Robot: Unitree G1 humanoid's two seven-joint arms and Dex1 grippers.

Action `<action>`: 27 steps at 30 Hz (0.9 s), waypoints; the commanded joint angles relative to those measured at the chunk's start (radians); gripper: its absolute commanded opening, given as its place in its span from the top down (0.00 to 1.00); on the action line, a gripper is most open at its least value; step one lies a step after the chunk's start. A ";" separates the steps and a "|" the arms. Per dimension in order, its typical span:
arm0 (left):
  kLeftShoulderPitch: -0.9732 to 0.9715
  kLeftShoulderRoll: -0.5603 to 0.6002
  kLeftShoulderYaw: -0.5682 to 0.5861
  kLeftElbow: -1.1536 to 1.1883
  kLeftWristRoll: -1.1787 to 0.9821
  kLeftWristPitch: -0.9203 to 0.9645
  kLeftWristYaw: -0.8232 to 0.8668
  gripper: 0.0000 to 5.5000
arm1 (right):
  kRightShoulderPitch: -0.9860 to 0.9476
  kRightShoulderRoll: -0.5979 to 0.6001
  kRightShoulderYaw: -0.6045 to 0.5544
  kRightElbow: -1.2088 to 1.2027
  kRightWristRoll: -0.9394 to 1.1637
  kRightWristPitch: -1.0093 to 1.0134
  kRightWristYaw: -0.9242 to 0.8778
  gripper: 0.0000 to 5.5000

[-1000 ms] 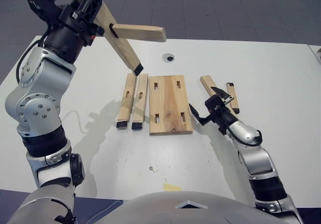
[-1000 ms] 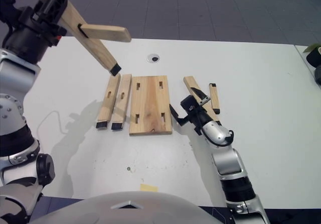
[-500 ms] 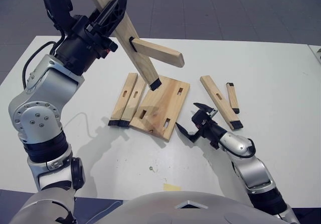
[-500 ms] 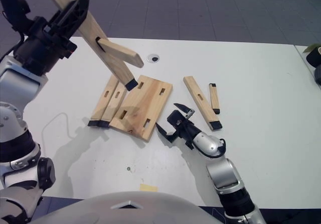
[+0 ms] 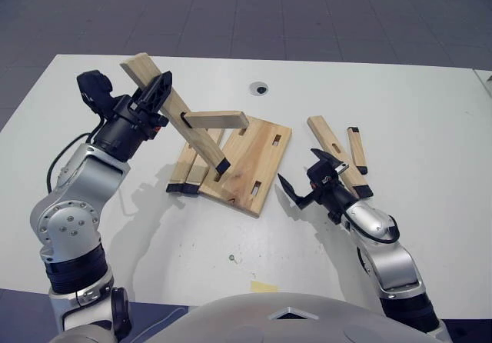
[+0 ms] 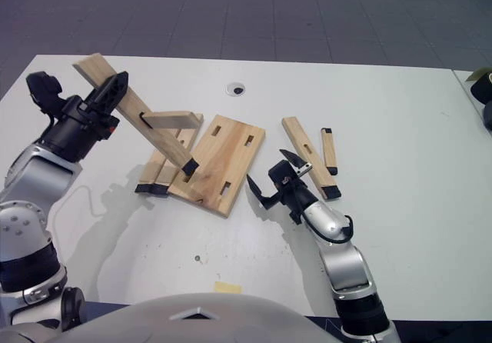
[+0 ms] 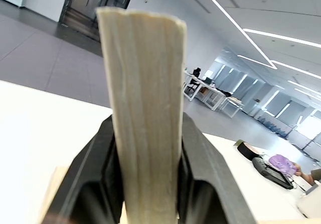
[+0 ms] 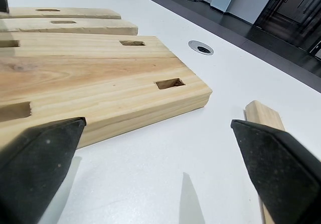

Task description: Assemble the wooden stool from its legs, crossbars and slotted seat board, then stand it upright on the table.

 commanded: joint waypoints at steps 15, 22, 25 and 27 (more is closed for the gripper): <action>0.115 -0.062 -0.091 0.009 0.257 -0.134 -0.111 0.81 | -0.021 0.000 -0.016 -0.013 0.012 0.008 -0.004 0.02; 0.267 -0.058 -0.186 -0.073 0.432 -0.249 -0.169 0.81 | -0.030 -0.006 -0.017 -0.022 0.009 0.011 0.000 0.02; 0.364 -0.071 -0.247 -0.101 0.540 -0.338 -0.182 0.81 | -0.036 -0.013 -0.018 -0.027 0.007 0.015 0.006 0.02; 0.415 -0.080 -0.283 -0.113 0.593 -0.382 -0.182 0.81 | -0.040 -0.021 -0.021 -0.031 0.009 0.019 0.013 0.02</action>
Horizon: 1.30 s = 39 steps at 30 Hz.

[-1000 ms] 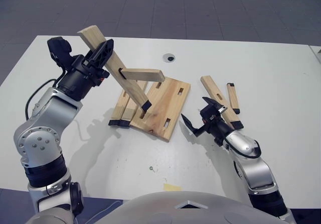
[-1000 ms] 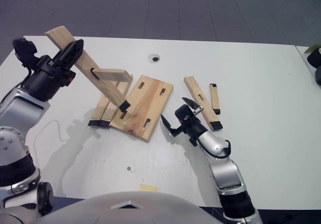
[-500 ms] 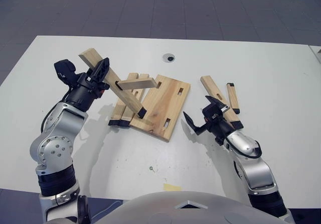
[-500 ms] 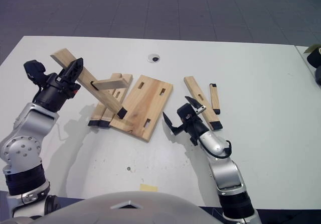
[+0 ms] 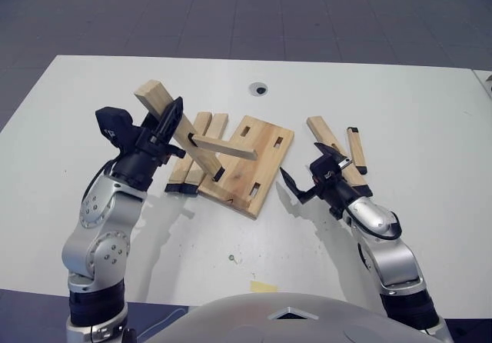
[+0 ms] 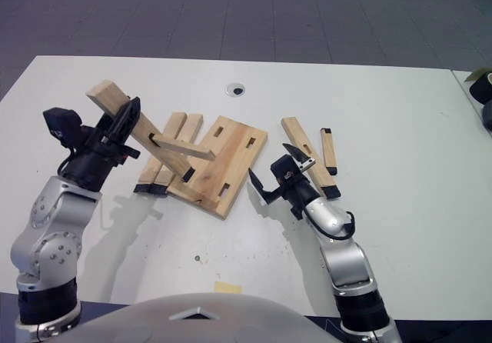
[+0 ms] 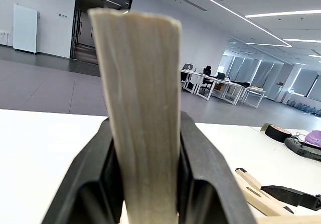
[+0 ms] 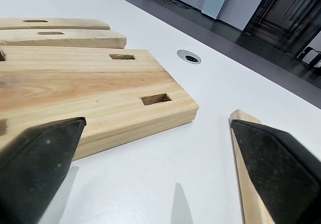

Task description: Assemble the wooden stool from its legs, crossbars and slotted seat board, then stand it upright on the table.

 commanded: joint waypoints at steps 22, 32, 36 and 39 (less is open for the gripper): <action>0.162 0.023 -0.083 -0.041 0.075 -0.031 -0.019 0.65 | -0.009 -0.024 0.016 -0.058 0.000 0.057 0.031 0.02; -0.400 0.210 0.158 -0.166 -0.809 0.130 0.301 0.35 | 0.013 0.020 0.041 -0.045 -0.015 0.042 -0.019 0.02; -0.633 0.334 0.274 0.017 -0.959 0.113 0.371 0.25 | 0.032 0.044 0.053 -0.045 -0.021 0.037 -0.050 0.02; -0.631 0.397 0.317 0.138 -0.895 0.146 0.360 0.15 | 0.035 0.055 0.059 -0.032 -0.026 0.026 -0.062 0.02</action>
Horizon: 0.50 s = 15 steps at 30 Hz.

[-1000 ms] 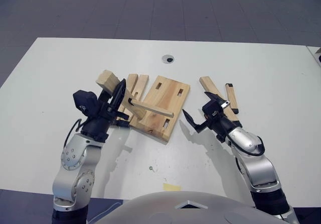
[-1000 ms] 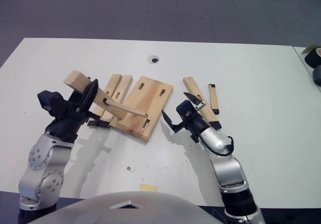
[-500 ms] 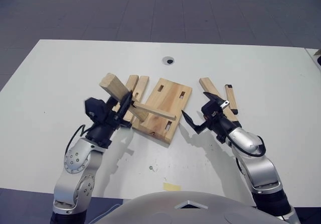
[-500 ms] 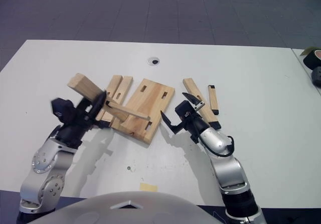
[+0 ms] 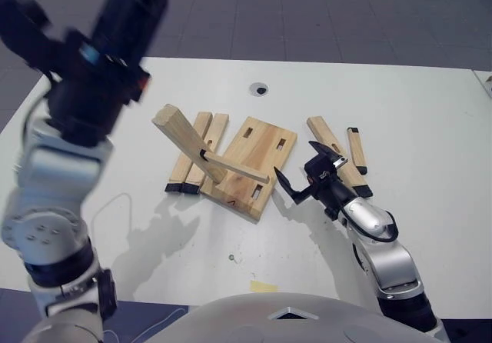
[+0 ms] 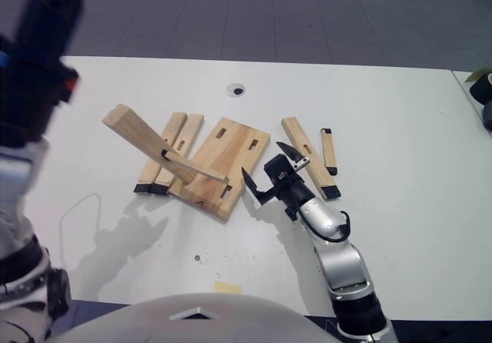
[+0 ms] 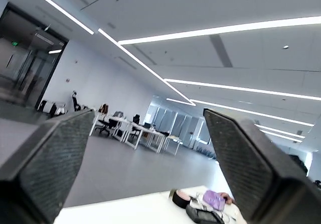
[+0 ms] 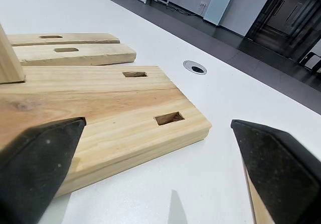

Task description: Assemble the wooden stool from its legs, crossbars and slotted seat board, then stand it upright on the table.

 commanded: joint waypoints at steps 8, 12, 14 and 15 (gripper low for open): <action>0.316 0.163 -0.257 0.371 0.549 0.244 -0.120 0.02 | -0.017 0.027 -0.007 0.061 -0.010 -0.020 -0.034 0.02; 0.335 0.127 -0.340 0.456 0.691 0.265 -0.217 0.02 | -0.020 0.029 -0.008 0.071 -0.010 -0.022 -0.033 0.02; 0.343 0.120 -0.374 0.464 0.758 0.266 -0.256 0.02 | -0.024 0.022 -0.010 0.077 -0.008 -0.026 -0.024 0.02; 0.348 0.112 -0.382 0.462 0.781 0.270 -0.271 0.02 | -0.026 0.018 -0.013 0.078 -0.007 -0.027 -0.020 0.02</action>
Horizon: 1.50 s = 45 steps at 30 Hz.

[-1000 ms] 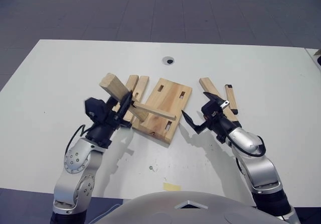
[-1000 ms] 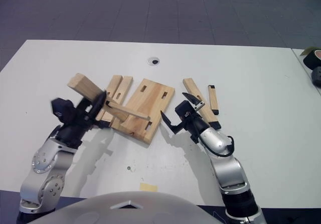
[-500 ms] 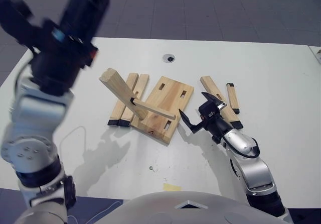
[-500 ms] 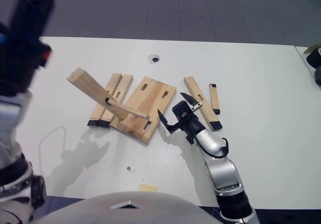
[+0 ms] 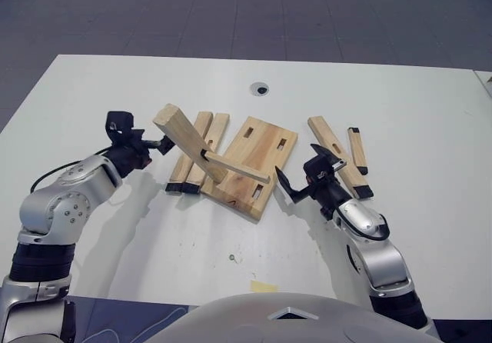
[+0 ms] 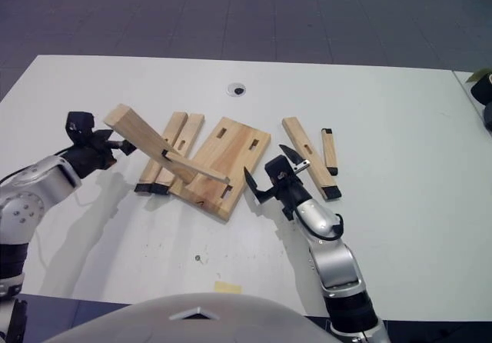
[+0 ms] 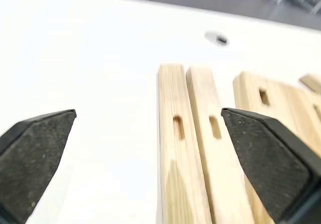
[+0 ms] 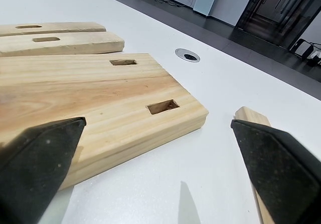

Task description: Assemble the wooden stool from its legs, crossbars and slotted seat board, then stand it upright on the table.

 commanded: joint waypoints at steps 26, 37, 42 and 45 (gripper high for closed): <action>0.095 -0.076 -0.038 0.077 0.431 0.017 -0.304 0.02 | -0.004 -0.027 -0.011 -0.012 0.006 0.013 0.049 0.02; 0.076 0.019 -0.109 0.144 0.512 0.073 -0.516 0.34 | -0.008 -0.001 -0.011 -0.001 -0.003 0.014 0.010 0.02; 0.067 0.063 -0.154 0.144 0.558 0.069 -0.582 0.48 | -0.007 0.016 -0.009 0.002 -0.011 0.013 -0.010 0.02; 0.047 0.072 -0.168 0.173 0.589 0.051 -0.604 0.57 | -0.007 0.025 -0.002 0.005 -0.020 0.006 -0.026 0.02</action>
